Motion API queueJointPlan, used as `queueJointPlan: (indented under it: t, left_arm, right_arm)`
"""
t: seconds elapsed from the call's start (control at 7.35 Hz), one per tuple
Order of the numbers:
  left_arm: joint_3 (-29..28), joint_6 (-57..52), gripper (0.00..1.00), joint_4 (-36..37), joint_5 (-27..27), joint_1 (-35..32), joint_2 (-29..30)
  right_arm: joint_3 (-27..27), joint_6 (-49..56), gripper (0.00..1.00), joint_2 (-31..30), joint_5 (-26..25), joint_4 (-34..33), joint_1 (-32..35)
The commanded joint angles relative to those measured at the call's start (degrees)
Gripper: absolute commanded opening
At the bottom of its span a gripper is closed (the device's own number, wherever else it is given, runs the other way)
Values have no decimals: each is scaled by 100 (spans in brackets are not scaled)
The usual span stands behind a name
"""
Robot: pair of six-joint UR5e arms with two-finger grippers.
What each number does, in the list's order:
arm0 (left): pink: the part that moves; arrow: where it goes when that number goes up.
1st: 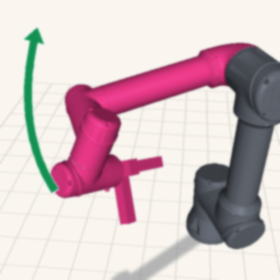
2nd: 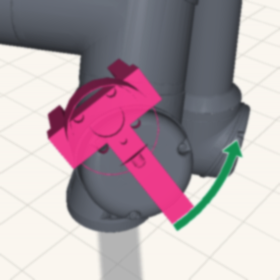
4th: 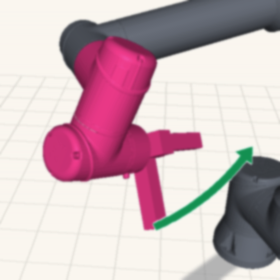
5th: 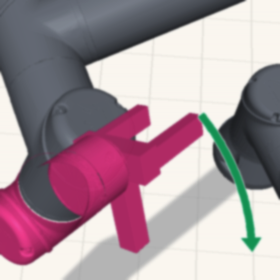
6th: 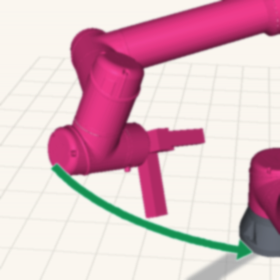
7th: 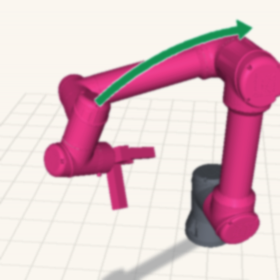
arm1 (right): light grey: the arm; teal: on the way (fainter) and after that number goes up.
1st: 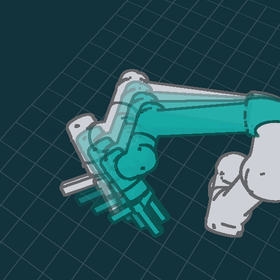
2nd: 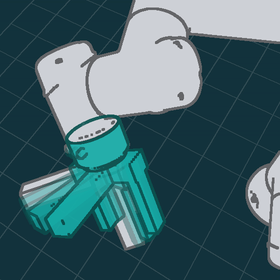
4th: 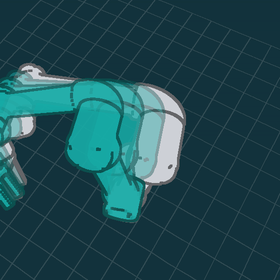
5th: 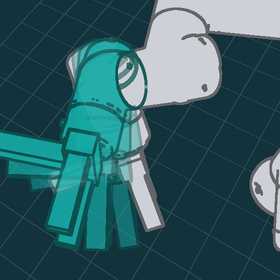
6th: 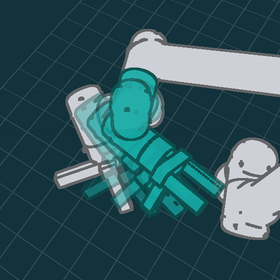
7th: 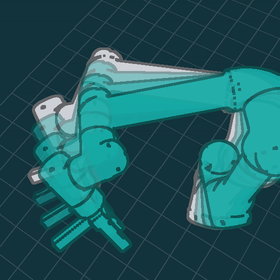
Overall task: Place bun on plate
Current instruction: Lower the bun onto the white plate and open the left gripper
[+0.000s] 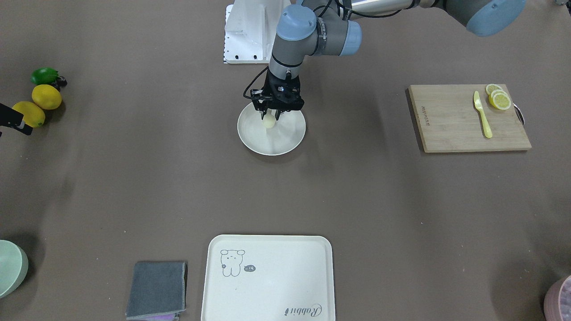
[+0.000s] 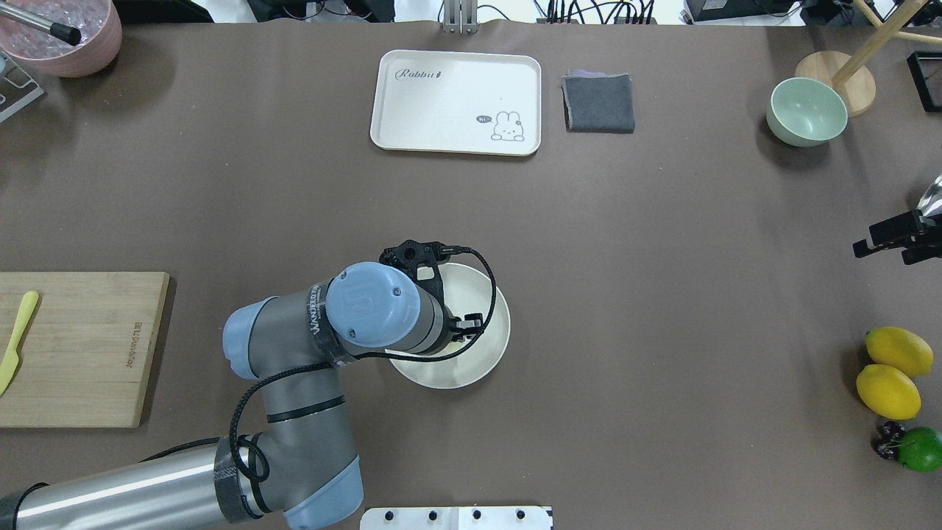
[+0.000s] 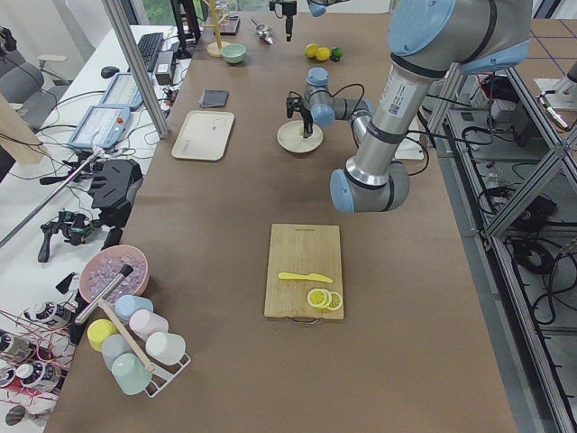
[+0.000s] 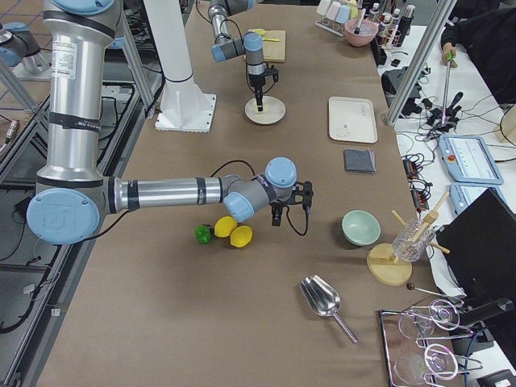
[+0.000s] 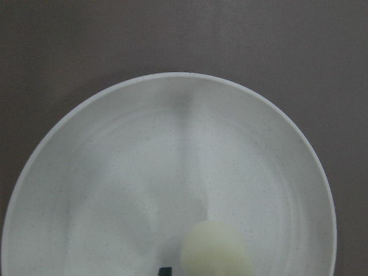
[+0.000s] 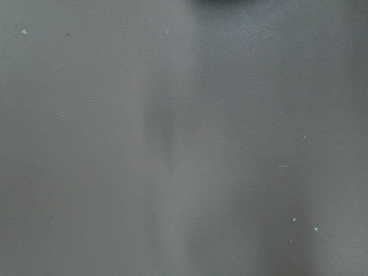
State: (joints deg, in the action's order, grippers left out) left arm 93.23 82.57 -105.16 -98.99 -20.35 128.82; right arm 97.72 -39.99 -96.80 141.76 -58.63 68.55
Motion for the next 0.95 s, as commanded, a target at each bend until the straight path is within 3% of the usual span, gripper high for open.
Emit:
queueJointPlan:
  t: [0.0, 0.14, 0.27, 0.54, 0.68, 0.82]
  left_arm:
    - [-32, -13, 50, -14, 28, -4, 3]
    - [-24, -13, 51, -14, 28, -31, 11]
    - [-6, -21, 59, -14, 28, -92, 20]
    - [64, -21, 65, -5, 2, -197, 20]
    - [334, -21, 72, 21, -7, -285, 3]
    - [632, -39, 98, 91, -15, -468, -137]
  right_arm:
    - [-7, 9, 99, -31, 1, 1, 1]
    - [-7, 18, 99, -40, 1, 1, 1]
    - [-7, 26, 99, -40, 1, 1, 1]
    - [-7, 27, 99, -23, 1, 1, 1]
    - [19, 27, 99, 3, 9, -8, 70]
    - [28, 35, 99, 21, 88, -8, 219]
